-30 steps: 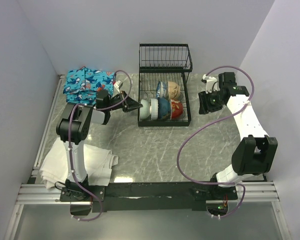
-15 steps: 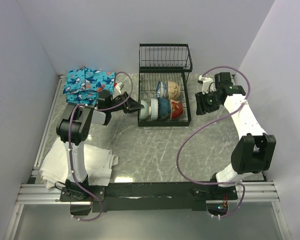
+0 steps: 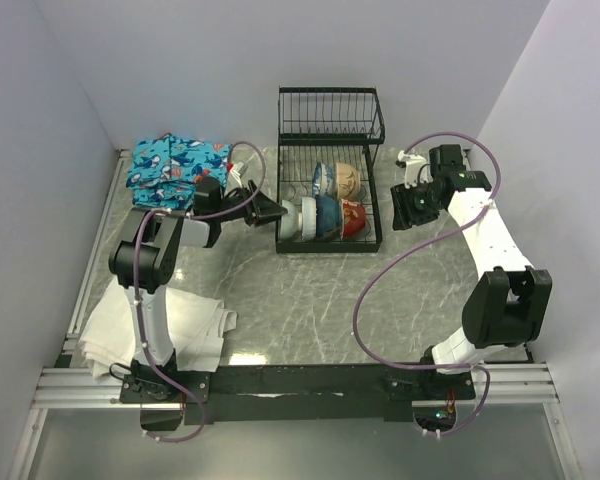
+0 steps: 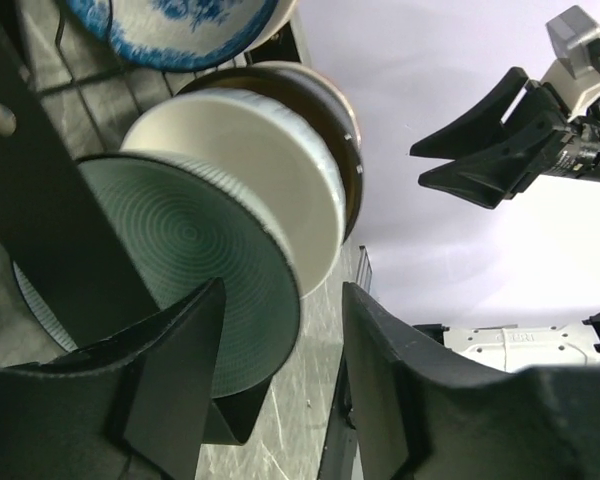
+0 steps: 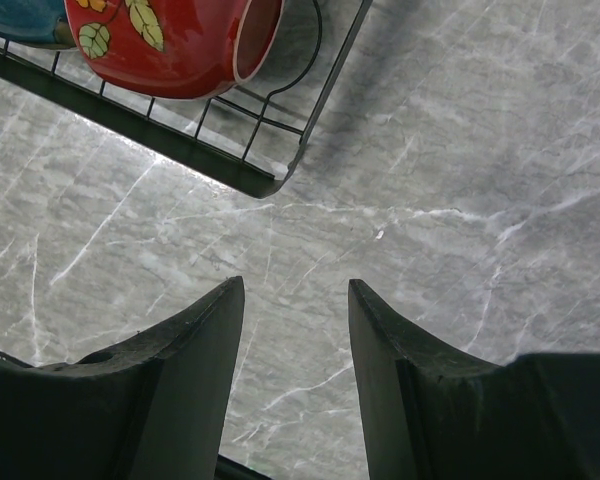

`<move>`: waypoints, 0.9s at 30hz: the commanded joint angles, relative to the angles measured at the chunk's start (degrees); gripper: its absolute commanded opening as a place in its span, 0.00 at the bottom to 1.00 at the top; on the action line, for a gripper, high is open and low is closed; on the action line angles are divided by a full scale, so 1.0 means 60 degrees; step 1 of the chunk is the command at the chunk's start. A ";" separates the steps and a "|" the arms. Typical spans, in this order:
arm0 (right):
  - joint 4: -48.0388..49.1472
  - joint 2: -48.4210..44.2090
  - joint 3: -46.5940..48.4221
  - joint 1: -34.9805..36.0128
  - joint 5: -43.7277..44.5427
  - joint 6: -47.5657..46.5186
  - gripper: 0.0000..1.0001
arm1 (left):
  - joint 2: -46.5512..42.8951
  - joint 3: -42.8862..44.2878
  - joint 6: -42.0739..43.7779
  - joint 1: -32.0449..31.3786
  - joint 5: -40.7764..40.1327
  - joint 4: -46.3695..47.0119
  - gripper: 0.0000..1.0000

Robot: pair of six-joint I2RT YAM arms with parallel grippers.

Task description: Load the bowls into the dish rack

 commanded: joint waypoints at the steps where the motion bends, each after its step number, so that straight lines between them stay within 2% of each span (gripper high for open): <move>1: 0.0216 0.0047 0.0416 0.0120 0.0003 -0.0073 0.54 | -0.0823 0.0497 0.0814 0.0092 0.0025 -0.0467 0.57; 4: 0.0245 0.0062 0.0431 0.0149 -0.0012 -0.0073 0.54 | -0.1028 0.0658 0.1385 0.0209 -0.0033 -0.1154 0.58; 7: 0.0304 0.0018 0.0373 0.0150 -0.0012 -0.0044 0.54 | -0.1175 0.1197 0.2482 0.0385 -0.0194 -0.3054 0.59; 8: 0.0319 -0.0026 0.0329 0.0135 -0.0055 -0.0029 0.54 | -0.1263 0.1360 0.3370 0.0501 -0.0325 -0.3757 0.59; 9: 0.0333 -0.0041 0.0314 0.0135 -0.0070 -0.0015 0.54 | -0.1336 0.1463 0.3785 0.0575 -0.0457 -0.4968 0.60; 13: 0.0683 -0.0114 0.0168 0.0135 -0.0129 0.0161 0.54 | -0.1877 0.1727 0.5324 0.1073 -0.1102 -0.7013 0.63; 17: 0.1225 -0.0348 0.0051 0.0019 0.0367 0.0804 0.58 | -0.2668 0.2049 0.6773 0.1571 -0.2635 -0.8625 0.65; 18: 0.1401 -0.0464 -0.0008 -0.0069 0.0949 0.1357 0.66 | -0.2859 0.2210 0.7097 0.1572 -0.2975 -0.8932 0.69; 19: 0.1751 -0.0669 -0.0081 -0.0172 0.1259 0.1638 0.70 | -0.3223 0.2530 0.7375 0.1572 -0.3210 -0.9385 0.76; 21: 0.1988 -0.0889 -0.0242 -0.0757 0.1627 0.2398 0.81 | -0.3533 0.2898 0.7948 0.1572 -0.3533 -0.9753 0.97; 23: 0.2164 -0.1109 -0.0359 -0.1181 0.1804 0.2738 0.85 | -0.3783 0.3528 0.8270 0.1572 -0.3491 -1.0470 0.97; 24: 0.2251 -0.1197 -0.0403 -0.1691 0.1863 0.3261 0.99 | -0.3870 0.3733 0.8388 0.1572 -0.3708 -1.0734 0.97; 26: 0.2472 -0.1373 -0.0521 -0.2309 0.1790 0.3894 1.00 | -0.4265 0.3969 0.8462 0.1557 -0.4264 -1.1057 0.96; 27: 0.2501 -0.1388 -0.0506 -0.2761 0.1833 0.4477 1.00 | -0.4455 0.3998 0.8520 0.1557 -0.4949 -1.1132 0.96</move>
